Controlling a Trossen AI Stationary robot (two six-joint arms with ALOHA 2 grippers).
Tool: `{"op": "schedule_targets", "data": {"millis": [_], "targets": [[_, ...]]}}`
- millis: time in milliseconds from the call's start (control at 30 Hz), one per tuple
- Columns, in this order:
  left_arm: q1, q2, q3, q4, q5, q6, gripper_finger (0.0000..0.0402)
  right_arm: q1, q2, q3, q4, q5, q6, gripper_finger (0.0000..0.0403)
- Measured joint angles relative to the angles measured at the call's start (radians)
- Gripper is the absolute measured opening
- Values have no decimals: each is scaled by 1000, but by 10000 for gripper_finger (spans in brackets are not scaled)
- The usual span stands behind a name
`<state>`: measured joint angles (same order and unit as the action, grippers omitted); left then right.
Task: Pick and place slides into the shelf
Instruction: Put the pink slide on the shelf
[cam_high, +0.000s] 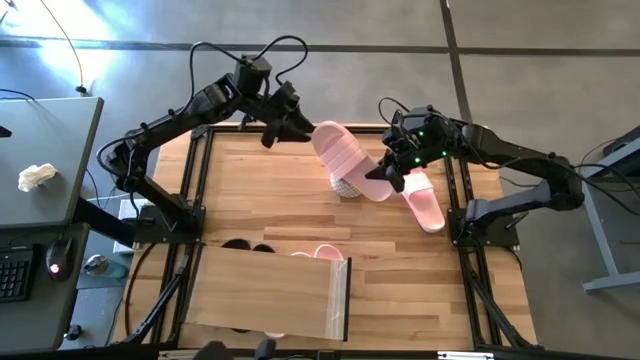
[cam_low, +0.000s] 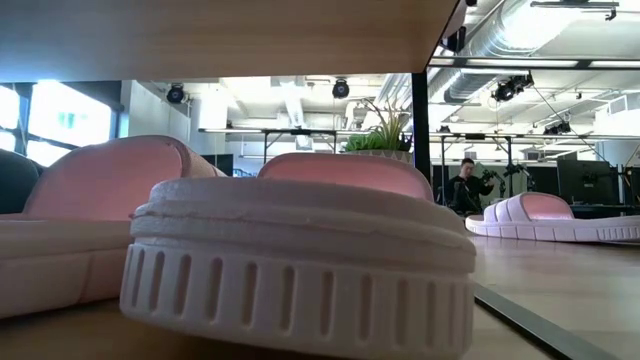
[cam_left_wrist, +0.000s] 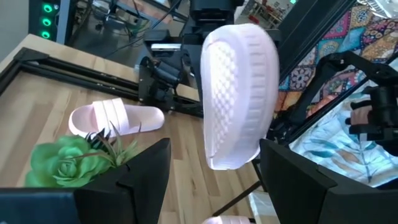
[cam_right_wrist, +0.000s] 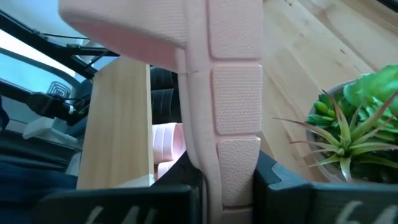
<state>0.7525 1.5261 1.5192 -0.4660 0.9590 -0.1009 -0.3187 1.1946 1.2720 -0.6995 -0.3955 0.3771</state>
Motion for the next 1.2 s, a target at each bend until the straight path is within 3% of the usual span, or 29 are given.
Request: {"op": "schedule_targets", "data": {"millis": [633,867,1000,1200], "targets": [[-54,10,0,64,-6,-15,230,-2,33,0,29,28,-19,35],[-68,11,0,71,-118,-34,226,-2,73,0,32,24,-20,35],[-68,11,0,44,-192,-34,191,-2,75,0,34,25,-19,35],[-66,11,0,52,-237,-35,96,-2,74,0,31,44,-19,35]]}}
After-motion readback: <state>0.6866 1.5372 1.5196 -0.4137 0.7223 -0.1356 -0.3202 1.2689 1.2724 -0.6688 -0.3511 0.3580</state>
